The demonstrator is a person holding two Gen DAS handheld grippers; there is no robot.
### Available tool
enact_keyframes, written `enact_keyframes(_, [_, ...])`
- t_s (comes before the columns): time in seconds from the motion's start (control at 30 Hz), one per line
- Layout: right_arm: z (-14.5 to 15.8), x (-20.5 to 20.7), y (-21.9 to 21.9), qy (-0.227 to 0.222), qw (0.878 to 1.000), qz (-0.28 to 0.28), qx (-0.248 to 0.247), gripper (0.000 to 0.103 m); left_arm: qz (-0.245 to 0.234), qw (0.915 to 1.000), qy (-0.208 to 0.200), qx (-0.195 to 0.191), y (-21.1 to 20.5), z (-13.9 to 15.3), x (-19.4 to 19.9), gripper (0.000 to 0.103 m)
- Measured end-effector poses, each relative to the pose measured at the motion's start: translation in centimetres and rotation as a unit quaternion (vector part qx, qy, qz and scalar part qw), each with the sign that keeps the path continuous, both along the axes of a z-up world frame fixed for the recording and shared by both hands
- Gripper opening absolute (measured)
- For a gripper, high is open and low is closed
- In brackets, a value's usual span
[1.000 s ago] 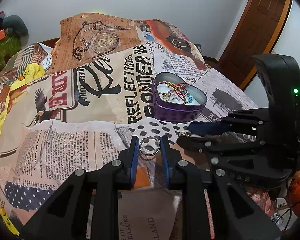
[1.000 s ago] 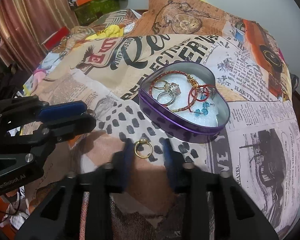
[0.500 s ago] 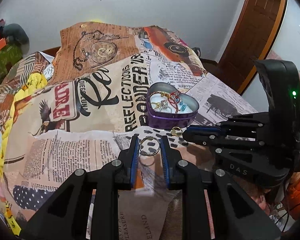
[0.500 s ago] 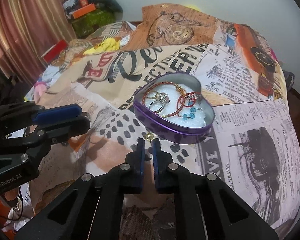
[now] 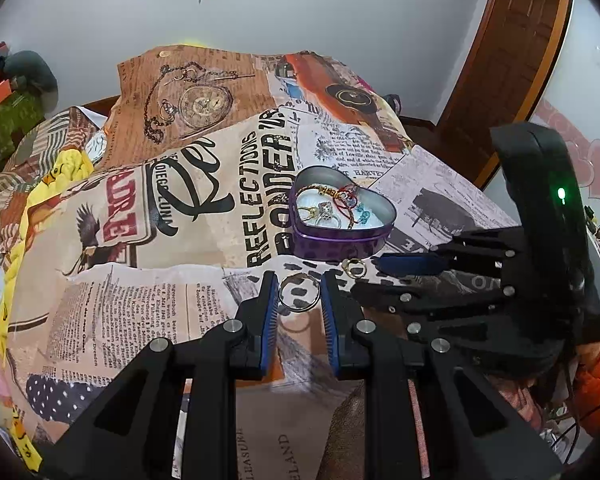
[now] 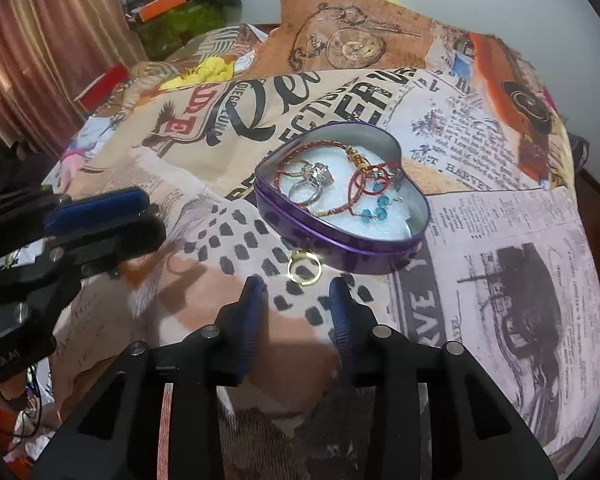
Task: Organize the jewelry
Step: 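Grasp the small gold ring with the right tool, then carry the silver ring into the tin with the left tool while the right tool carries the gold ring there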
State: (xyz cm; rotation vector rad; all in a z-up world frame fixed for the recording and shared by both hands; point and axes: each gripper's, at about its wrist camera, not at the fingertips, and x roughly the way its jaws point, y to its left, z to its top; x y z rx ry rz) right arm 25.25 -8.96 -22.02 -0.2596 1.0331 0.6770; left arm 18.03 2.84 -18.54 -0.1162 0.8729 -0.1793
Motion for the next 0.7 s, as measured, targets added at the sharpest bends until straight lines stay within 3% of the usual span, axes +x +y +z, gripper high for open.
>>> enact_keyframes(0.23, [-0.7, 1.1, 0.8, 0.004, 1.0, 0.01, -0.013, 0.031, 0.007, 0.9999, 0.004, -0.01, 0.7, -0.6, 0.3, 0.02])
enact_keyframes(0.33, [-0.9, 1.1, 0.9, -0.002, 1.0, 0.01, -0.017, 0.017, 0.007, 0.9999, 0.006, -0.01, 0.8, -0.8, 0.4, 0.02])
enact_keyframes(0.7, [1.3, 0.4, -0.7, -0.028, 0.999, -0.01, 0.023, 0.017, 0.005, 1.0, -0.007, -0.003, 0.3, 0.2, 0.8, 0.02])
